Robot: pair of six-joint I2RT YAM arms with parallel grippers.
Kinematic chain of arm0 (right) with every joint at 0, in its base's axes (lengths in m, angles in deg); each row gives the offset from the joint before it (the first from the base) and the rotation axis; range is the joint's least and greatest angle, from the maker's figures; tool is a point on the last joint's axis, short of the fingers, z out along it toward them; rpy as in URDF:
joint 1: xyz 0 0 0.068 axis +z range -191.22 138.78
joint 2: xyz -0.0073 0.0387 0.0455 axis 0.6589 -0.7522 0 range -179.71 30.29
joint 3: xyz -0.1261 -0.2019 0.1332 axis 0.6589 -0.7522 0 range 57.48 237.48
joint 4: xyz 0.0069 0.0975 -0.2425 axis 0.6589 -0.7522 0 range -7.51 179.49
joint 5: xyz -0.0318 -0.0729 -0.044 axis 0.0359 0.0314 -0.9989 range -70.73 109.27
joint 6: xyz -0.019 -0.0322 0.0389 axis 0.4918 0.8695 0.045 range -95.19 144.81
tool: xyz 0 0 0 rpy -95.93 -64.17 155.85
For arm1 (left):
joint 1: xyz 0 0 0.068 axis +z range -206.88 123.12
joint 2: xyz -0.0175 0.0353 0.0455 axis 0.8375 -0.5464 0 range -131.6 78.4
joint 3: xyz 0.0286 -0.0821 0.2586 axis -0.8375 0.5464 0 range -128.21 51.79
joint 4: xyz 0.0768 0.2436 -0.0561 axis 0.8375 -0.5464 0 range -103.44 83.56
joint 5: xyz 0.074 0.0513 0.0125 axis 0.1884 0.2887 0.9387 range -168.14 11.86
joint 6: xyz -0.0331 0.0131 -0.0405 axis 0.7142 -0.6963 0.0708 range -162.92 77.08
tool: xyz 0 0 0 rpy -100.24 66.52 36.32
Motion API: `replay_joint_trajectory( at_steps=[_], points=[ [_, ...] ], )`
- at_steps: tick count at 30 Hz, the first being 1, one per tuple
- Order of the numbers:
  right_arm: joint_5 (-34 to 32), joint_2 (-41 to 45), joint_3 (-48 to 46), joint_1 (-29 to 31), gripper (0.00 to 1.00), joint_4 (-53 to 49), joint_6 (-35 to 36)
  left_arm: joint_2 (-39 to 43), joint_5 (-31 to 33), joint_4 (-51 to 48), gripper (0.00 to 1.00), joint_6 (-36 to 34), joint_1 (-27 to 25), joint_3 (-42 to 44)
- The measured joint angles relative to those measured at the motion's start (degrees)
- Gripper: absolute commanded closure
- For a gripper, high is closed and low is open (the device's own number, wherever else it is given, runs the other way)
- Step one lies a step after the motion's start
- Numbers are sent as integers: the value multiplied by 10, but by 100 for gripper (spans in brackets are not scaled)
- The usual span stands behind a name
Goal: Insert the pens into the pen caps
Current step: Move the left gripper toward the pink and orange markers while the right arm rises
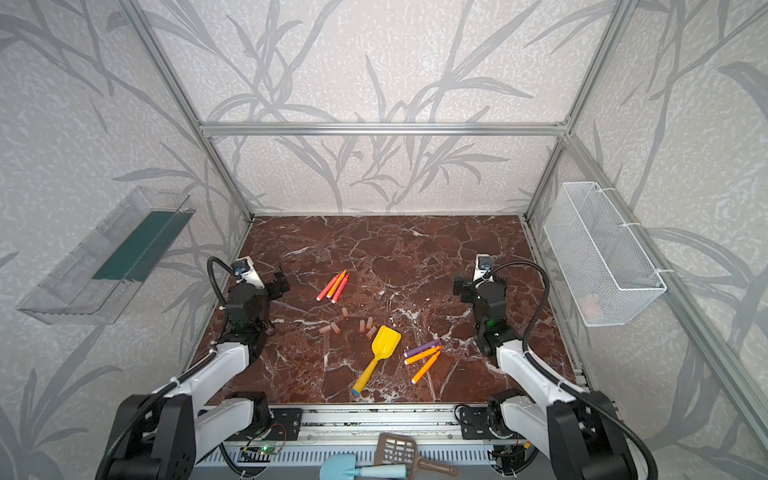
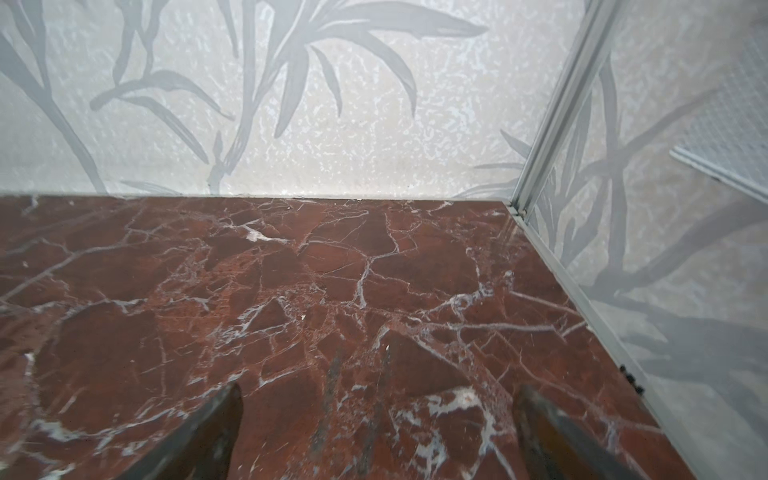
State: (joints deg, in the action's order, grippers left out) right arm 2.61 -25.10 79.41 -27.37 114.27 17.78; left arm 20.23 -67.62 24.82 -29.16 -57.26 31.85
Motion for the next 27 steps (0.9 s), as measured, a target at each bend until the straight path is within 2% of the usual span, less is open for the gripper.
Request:
replay_joint_trajectory(
  at_steps=[3, 7, 11, 16, 20, 22, 24, 27],
  points=[
    [35, 87, -7, -1, 1, -49, -57, 60, -73, -130, 1, 40, 0, -46],
    [100, 161, -43, -4, 1, -59, -114, 104, -181, -203, 1, 98, 0, -91],
    [137, 163, -40, -5, 1, -82, -132, 112, -224, -245, 1, 176, 2, -83],
    [111, 161, -42, -7, 1, -78, -180, 99, -283, -228, 1, 233, 4, -42],
    [128, 164, -66, -10, 1, -35, -184, 94, -330, -241, 1, 236, 4, -45],
    [130, 178, -78, -10, 1, -28, -184, 80, -346, -271, 7, 227, 2, -68],
    [124, 199, -85, -10, 1, -33, -183, 66, -344, -303, 13, 214, -9, -89],
    [101, 212, -87, -10, 1, -36, -183, 53, -298, -360, 17, 186, -76, -114]
  ],
)
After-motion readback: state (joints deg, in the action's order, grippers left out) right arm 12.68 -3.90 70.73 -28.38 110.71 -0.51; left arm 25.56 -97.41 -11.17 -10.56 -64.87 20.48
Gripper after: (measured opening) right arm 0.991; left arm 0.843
